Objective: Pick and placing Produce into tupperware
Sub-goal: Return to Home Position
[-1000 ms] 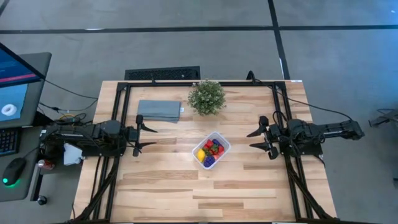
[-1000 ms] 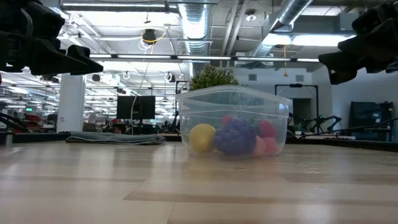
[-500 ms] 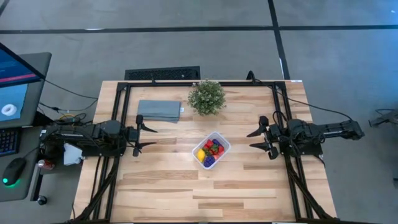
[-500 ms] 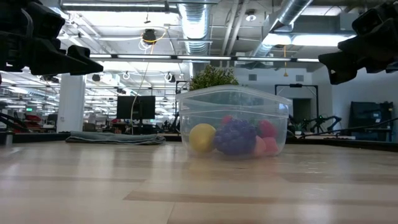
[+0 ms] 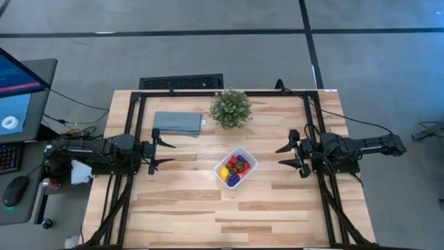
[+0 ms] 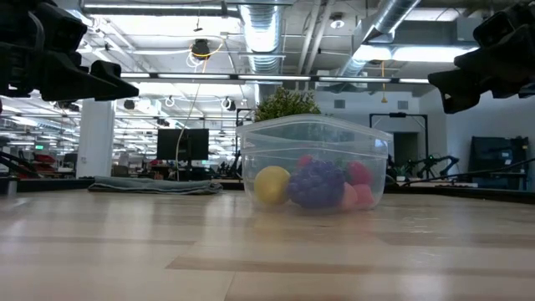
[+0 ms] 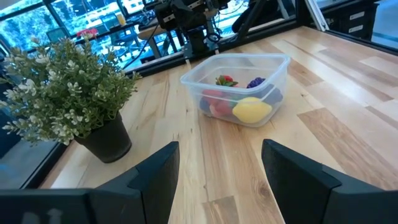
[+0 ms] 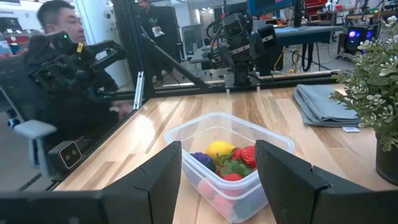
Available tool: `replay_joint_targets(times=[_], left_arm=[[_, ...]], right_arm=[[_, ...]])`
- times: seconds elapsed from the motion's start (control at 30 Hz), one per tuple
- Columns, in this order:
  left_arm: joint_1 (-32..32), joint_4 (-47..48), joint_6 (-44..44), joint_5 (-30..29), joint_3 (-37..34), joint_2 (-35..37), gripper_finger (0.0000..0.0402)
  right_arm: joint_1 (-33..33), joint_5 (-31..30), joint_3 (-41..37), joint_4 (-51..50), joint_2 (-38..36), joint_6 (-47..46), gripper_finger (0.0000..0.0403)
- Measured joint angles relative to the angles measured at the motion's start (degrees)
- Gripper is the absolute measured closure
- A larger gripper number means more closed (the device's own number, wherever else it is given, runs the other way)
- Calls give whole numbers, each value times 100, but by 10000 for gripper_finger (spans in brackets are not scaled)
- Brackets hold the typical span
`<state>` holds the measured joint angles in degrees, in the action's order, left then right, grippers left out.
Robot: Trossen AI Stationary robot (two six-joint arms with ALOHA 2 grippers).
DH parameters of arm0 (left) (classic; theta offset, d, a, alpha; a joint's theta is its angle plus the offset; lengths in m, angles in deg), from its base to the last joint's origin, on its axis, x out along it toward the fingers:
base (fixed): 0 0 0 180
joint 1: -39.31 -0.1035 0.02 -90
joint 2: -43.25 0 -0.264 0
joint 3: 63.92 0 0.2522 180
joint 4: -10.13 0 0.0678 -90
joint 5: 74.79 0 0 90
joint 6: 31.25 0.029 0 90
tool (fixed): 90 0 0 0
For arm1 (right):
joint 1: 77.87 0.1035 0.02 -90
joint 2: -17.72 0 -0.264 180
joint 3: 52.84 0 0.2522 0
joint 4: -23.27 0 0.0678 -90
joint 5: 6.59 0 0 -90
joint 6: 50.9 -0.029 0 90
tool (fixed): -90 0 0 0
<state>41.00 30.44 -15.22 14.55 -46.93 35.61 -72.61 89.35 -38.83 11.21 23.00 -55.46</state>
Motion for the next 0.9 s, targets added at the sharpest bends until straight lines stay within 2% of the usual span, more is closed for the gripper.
replay_joint_targets(times=[0.9], left_arm=[[-1,2,-77,2,0,0,181]], right_arm=[[0,0,0,-1,0,0,175]])
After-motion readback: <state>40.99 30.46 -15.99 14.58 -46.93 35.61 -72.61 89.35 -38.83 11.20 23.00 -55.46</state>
